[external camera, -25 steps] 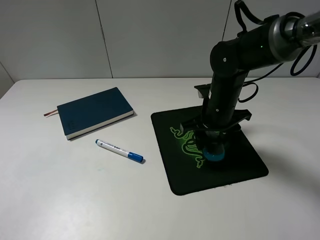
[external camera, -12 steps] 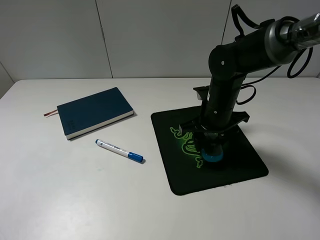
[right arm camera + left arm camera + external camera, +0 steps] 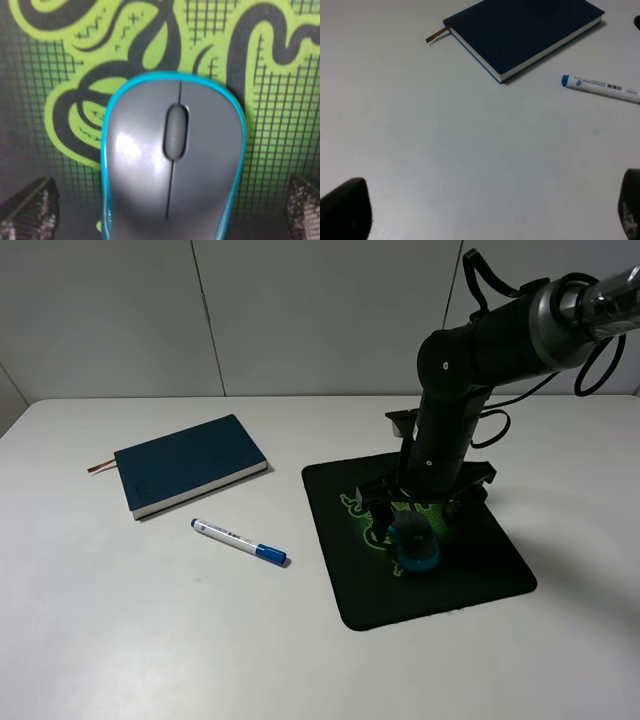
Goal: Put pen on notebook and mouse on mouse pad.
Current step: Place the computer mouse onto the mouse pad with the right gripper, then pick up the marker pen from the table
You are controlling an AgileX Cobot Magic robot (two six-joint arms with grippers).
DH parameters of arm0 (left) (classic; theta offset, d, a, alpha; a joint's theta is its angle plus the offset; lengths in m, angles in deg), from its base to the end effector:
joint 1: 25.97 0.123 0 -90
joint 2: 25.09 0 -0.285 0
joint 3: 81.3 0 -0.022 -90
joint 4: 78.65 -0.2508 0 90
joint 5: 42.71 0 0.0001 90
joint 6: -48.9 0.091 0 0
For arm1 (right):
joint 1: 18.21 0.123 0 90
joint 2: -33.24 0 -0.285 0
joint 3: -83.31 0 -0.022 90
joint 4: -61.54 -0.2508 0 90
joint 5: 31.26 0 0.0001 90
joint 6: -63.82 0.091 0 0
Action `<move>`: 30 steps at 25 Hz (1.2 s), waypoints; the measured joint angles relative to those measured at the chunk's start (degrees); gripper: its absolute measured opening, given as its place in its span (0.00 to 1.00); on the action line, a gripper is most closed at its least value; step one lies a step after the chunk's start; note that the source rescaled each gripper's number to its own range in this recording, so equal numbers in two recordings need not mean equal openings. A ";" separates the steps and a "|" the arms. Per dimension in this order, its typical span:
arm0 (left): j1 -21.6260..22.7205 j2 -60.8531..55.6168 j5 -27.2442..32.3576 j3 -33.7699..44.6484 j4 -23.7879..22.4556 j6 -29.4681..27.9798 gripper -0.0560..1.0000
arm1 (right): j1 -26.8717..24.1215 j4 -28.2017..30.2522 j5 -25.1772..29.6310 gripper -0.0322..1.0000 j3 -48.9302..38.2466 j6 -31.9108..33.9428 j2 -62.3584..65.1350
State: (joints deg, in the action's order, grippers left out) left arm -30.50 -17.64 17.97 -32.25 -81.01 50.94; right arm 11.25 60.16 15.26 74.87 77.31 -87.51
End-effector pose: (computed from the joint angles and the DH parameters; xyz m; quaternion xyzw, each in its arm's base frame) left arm -0.0045 0.0036 0.2751 0.0481 0.8519 0.0093 0.5214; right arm 0.3133 0.1788 0.1358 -0.1309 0.9906 0.0221 0.0315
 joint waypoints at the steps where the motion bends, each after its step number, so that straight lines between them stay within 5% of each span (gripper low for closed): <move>1: 0.00 0.00 0.00 0.00 0.00 0.00 0.98 | 0.00 0.00 0.00 1.00 0.00 0.00 0.00; 7: 0.00 0.00 0.00 0.00 0.00 0.00 0.98 | 0.00 -0.13 2.29 1.00 1.56 -1.39 0.00; 24: 0.00 0.00 0.00 0.00 0.00 0.00 0.98 | 0.00 -2.56 21.22 1.00 9.57 -4.33 13.50; 30: 0.00 0.00 0.00 0.00 0.00 0.00 0.98 | 0.00 -4.13 22.83 1.00 9.57 -4.51 18.81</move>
State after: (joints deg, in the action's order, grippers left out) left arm -30.50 -17.64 17.97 -32.25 -81.01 50.94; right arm 11.25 56.03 38.09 84.44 72.80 -68.70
